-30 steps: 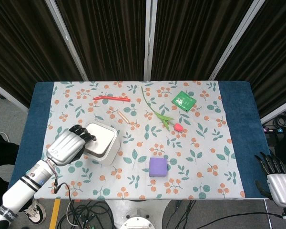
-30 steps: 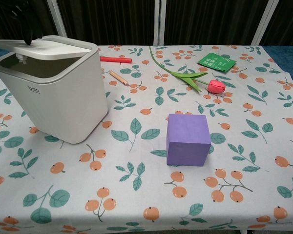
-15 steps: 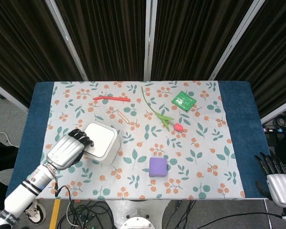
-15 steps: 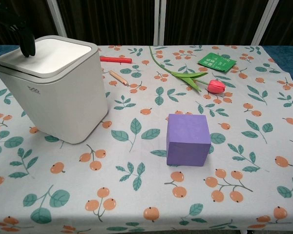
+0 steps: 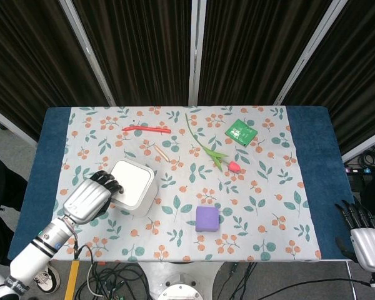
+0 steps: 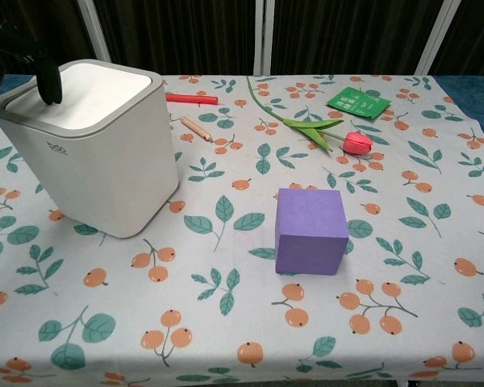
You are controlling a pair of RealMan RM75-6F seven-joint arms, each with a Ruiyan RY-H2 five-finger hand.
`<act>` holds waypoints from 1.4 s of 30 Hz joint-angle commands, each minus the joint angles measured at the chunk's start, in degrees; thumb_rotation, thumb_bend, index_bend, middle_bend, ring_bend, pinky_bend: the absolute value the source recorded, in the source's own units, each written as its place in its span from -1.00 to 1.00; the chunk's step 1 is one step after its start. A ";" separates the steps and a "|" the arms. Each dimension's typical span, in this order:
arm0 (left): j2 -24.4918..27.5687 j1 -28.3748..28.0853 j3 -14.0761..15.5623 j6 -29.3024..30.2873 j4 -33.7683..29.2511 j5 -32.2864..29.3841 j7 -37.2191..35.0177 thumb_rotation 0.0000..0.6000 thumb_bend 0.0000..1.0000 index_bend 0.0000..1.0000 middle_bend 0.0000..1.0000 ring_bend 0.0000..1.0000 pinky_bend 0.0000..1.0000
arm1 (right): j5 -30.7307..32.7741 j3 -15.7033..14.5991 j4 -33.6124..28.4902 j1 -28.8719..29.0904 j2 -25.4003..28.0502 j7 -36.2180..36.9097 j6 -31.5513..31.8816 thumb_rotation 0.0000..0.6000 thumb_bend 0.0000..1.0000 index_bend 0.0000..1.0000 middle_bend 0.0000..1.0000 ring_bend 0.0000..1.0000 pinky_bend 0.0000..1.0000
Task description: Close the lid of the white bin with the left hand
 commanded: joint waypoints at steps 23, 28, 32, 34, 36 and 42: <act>2.87 3.00 -1.29 6.99 -0.94 3.65 -4.31 1.00 0.60 -0.27 -0.30 -0.55 -0.56 | 0.00 0.25 -0.48 -0.16 0.56 0.07 0.66 1.00 -0.41 -1.00 -1.00 -1.00 -1.00; 3.47 8.57 -0.90 16.47 1.11 6.29 -6.84 1.00 0.54 -0.27 -0.30 -0.55 -0.56 | -0.23 0.32 -0.17 -0.50 0.84 0.90 1.65 1.00 -0.41 -1.00 -1.00 -1.00 -1.00; 1.48 16.42 2.81 25.60 6.50 8.87 -5.03 1.00 0.31 -0.31 -0.31 -0.54 -0.56 | -2.20 -0.13 0.26 -1.06 1.45 2.40 4.17 1.00 -0.41 -1.00 -1.00 -1.00 -1.00; 0.39 19.22 4.68 27.98 9.71 10.18 -4.62 1.00 0.08 -0.37 -0.34 -0.55 -0.57 | -3.40 -0.16 0.49 -1.47 1.58 2.73 6.21 1.00 -0.41 -1.00 -1.00 -1.00 -1.00; -1.25 21.92 6.21 29.99 13.20 10.67 -5.32 1.00 -0.20 -0.44 -0.41 -0.58 -0.62 | -4.28 -0.07 0.57 -1.86 1.57 2.53 7.98 1.00 -0.41 -1.00 -1.00 -1.00 -1.00; -4.87 26.48 7.93 33.70 19.89 12.23 -7.86 1.00 -1.00 -0.82 -0.80 -0.91 -0.85 | -4.82 -0.40 0.81 -2.14 0.39 0.67 8.10 1.00 -0.41 -1.00 -1.00 -1.00 -1.00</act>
